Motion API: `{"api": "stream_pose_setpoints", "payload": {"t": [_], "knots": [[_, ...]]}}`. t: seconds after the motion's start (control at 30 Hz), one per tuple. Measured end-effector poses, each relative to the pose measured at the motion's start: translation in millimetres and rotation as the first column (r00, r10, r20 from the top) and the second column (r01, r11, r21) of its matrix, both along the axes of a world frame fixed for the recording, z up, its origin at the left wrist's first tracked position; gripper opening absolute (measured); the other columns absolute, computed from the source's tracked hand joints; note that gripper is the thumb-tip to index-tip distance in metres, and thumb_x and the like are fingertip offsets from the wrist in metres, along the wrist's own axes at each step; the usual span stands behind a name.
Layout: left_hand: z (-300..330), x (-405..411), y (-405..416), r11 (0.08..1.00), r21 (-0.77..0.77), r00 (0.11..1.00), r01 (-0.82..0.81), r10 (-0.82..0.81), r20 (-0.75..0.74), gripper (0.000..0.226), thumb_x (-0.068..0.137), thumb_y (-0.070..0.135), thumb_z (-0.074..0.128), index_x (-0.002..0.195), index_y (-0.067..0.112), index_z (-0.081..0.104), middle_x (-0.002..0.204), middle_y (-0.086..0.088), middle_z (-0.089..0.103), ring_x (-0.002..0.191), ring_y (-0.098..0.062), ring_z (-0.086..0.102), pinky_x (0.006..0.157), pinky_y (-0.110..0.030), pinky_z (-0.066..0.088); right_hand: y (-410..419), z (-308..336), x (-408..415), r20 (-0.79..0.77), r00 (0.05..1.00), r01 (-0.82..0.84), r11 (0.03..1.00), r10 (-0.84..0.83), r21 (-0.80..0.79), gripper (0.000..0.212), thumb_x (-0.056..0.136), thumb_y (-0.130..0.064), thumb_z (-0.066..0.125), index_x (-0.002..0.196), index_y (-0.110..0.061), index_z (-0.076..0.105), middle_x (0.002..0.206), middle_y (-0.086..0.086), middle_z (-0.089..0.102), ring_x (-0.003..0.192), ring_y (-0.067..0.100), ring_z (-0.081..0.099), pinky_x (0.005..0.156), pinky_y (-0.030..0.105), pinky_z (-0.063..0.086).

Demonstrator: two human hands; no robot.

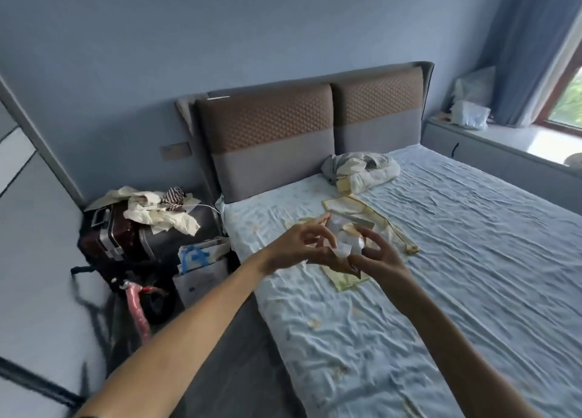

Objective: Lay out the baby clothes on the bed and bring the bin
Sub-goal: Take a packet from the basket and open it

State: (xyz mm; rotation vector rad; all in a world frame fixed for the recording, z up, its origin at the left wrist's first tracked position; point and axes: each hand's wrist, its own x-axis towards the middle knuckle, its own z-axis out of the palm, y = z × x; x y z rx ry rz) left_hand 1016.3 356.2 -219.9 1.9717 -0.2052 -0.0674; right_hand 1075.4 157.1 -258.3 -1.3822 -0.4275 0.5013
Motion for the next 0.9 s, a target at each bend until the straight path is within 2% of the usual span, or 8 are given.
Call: {"api": "stream_pose_setpoints", "payload": {"t": [0.07,0.2,0.37,0.43,0.53,0.67,0.77,0.9], "knots": [[-1,31,13,0.997,0.03,0.997,0.078,-0.079,0.025,0.014,0.087,0.01,0.065,0.087,0.024,0.065,0.156,-0.005,0.022,0.133,0.001,0.028,0.1,-0.012,0.038,9,0,15,-0.005,0.998,0.063,0.997,-0.063,0.033,0.1,0.044,-0.039,0.092,0.13,-0.016,0.048,0.098,0.027,0.069,0.083,0.028,0.067,0.076,0.029,0.055],[-9,91,39,0.976,0.029,0.975,0.218,-0.219,0.046,0.011,0.086,0.005,0.065,0.096,0.001,0.066,0.131,0.012,0.044,0.114,0.0,0.047,0.088,-0.006,0.041,26,-1,42,-0.004,0.98,0.199,0.98,-0.199,0.026,0.093,0.051,-0.032,0.09,0.131,-0.015,0.048,0.096,0.02,0.071,0.082,0.024,0.068,0.074,0.026,0.056],[-17,163,42,0.924,0.036,0.917,0.381,-0.383,0.115,0.013,0.085,0.001,0.064,0.098,-0.002,0.064,0.15,-0.016,0.031,0.143,-0.012,0.02,0.085,-0.004,0.039,28,0,79,-0.007,0.934,0.358,0.934,-0.358,-0.019,0.084,0.058,-0.021,0.085,0.131,-0.012,0.046,0.092,0.017,0.073,0.078,0.02,0.069,0.07,0.023,0.055],[-23,184,32,0.896,0.011,0.892,0.443,-0.442,0.096,0.012,0.085,0.0,0.064,0.096,0.002,0.064,0.154,-0.018,0.022,0.143,-0.01,0.016,0.087,-0.005,0.039,19,-5,92,-0.016,0.913,0.406,0.911,-0.408,-0.07,0.069,0.071,-0.001,0.073,0.132,-0.011,0.044,0.091,0.017,0.072,0.076,0.019,0.068,0.069,0.022,0.055],[-40,215,13,0.863,-0.023,0.861,0.504,-0.501,0.081,0.015,0.084,-0.002,0.065,0.095,0.008,0.063,0.156,-0.014,0.016,0.143,-0.006,0.012,0.092,-0.009,0.041,1,-23,114,-0.054,0.889,0.446,0.887,-0.455,-0.117,0.066,0.077,0.014,0.063,0.133,-0.014,0.043,0.099,0.023,0.068,0.078,0.02,0.068,0.069,0.023,0.055],[-79,259,-13,0.854,0.015,0.853,0.519,-0.519,0.056,0.022,0.081,0.003,0.069,0.085,0.025,0.064,0.157,-0.01,0.016,0.135,0.01,0.021,0.102,-0.023,0.04,-22,-61,152,-0.104,0.877,0.454,0.879,-0.47,-0.144,0.068,0.075,0.016,0.065,0.129,-0.02,0.044,0.109,0.022,0.065,0.087,0.022,0.068,0.07,0.026,0.056],[-125,292,-27,0.843,0.026,0.844,0.537,-0.537,-0.014,0.025,0.08,0.005,0.071,0.083,0.029,0.065,0.158,-0.006,0.015,0.143,-0.005,0.017,0.107,-0.022,0.037,-34,-106,178,-0.142,0.864,0.459,0.871,-0.484,-0.176,0.071,0.075,0.014,0.068,0.132,-0.019,0.042,0.113,0.022,0.064,0.093,0.026,0.067,0.075,0.029,0.056],[-216,330,-42,0.843,-0.032,0.832,0.537,-0.535,-0.144,0.03,0.08,0.004,0.071,0.079,0.033,0.066,0.158,-0.007,0.011,0.141,-0.005,0.014,0.111,-0.025,0.034,-42,-194,210,-0.222,0.825,0.483,0.853,-0.519,-0.201,0.07,0.077,0.012,0.067,0.132,-0.023,0.042,0.112,0.017,0.066,0.094,0.024,0.068,0.077,0.029,0.056]]}}
